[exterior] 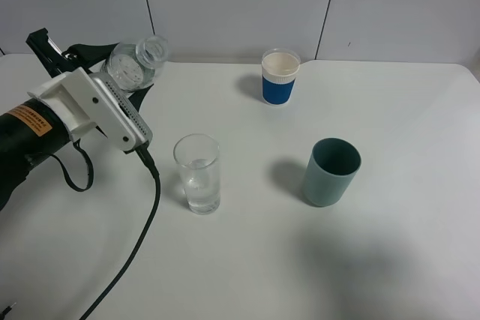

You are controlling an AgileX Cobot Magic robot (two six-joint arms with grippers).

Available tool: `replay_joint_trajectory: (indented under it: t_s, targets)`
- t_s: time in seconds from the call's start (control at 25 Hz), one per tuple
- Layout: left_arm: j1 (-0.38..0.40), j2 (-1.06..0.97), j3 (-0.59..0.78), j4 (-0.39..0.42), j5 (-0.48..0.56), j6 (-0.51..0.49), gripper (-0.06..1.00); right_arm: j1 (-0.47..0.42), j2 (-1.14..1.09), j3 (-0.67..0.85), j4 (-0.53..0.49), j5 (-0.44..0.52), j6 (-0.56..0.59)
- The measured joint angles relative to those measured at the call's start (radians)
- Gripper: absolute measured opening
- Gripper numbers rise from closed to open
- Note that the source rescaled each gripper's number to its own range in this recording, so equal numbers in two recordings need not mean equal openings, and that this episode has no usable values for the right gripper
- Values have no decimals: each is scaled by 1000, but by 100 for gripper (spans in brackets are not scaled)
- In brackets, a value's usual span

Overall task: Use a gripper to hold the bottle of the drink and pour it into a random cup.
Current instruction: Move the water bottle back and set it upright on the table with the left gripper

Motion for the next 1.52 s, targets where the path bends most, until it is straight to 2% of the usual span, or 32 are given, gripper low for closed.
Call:
replay_joint_trajectory:
  t_s: [0.32,0.48,0.6,0.8,0.88,0.96,1.04,1.2,1.28,1.36,1.52]
  targets:
    - [0,-7,-39,5,0,-409,0,0,0,0,0,0,0]
    - [0,-46,-86,13,16,-531,0,0,0,0,0,0,0]
    - [0,-95,-137,25,109,-561,0,0,0,0,0,0,0]
    - [28,-170,-227,85,380,-594,0,0,0,0,0,0,0]
    - [62,-194,-268,150,493,-658,0,0,0,0,0,0,0]
    - [101,-211,-301,238,601,-767,0,0,0,0,0,0,0]
    - [150,-225,-326,341,668,-929,0,0,0,0,0,0,0]
    - [256,-239,-336,551,711,-1285,0,0,0,0,0,0,0]
    - [317,-240,-336,632,719,-1417,0,0,0,0,0,0,0]
    - [369,-240,-336,680,723,-1496,0,0,0,0,0,0,0]
    - [454,-238,-332,745,693,-1529,0,0,0,0,0,0,0]
